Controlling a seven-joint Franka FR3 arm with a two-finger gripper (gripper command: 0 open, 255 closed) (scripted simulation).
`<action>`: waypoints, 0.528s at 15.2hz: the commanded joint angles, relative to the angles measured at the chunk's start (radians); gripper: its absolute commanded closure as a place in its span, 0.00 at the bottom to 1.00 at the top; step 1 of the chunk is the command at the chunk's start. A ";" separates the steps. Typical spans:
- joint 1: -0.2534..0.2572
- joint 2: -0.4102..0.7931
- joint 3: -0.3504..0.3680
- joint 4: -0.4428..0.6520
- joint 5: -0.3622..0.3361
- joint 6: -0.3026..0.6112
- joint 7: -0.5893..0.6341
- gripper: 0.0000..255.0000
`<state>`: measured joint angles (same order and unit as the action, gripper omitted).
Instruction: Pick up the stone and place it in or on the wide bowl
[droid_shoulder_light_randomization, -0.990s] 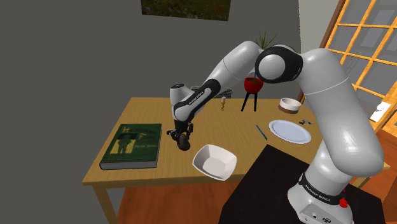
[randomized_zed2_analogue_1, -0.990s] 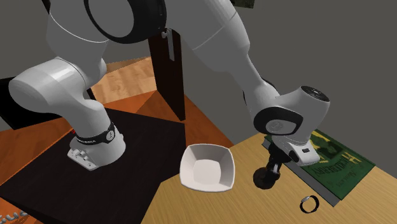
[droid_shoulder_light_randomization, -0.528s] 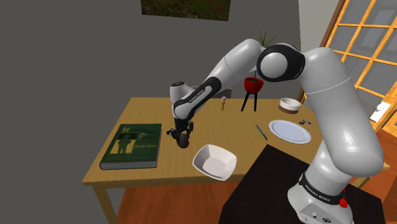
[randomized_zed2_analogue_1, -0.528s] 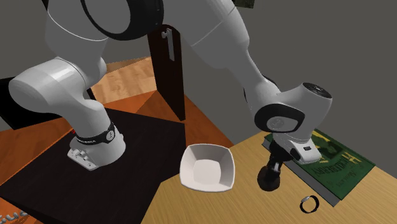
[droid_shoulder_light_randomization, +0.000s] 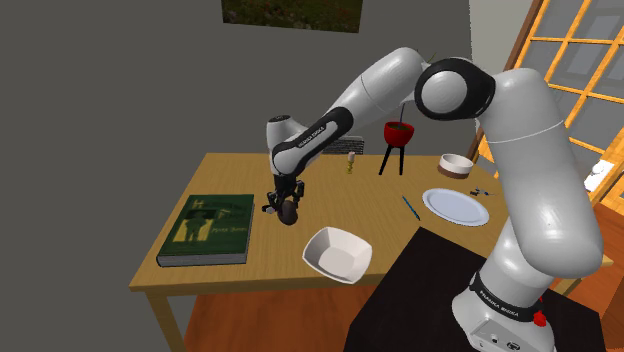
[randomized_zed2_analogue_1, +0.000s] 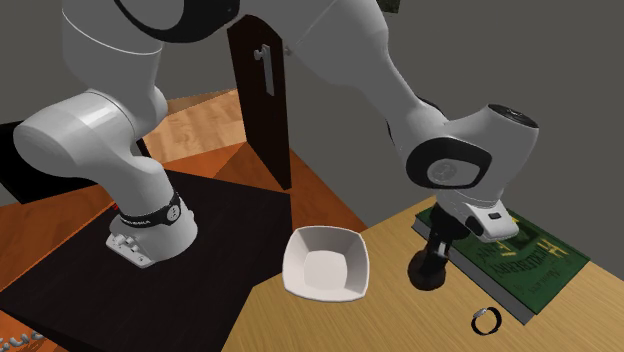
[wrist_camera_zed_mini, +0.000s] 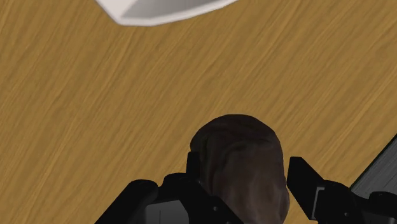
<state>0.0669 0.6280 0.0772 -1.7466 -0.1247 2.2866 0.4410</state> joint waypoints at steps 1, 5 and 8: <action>0.000 -0.021 0.002 -0.005 0.002 -0.015 -0.001 1.00; -0.002 -0.056 0.005 -0.004 0.007 -0.052 -0.005 1.00; -0.004 -0.082 0.007 -0.001 0.010 -0.081 -0.008 1.00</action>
<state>0.0643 0.5558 0.0837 -1.7427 -0.1153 2.2110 0.4340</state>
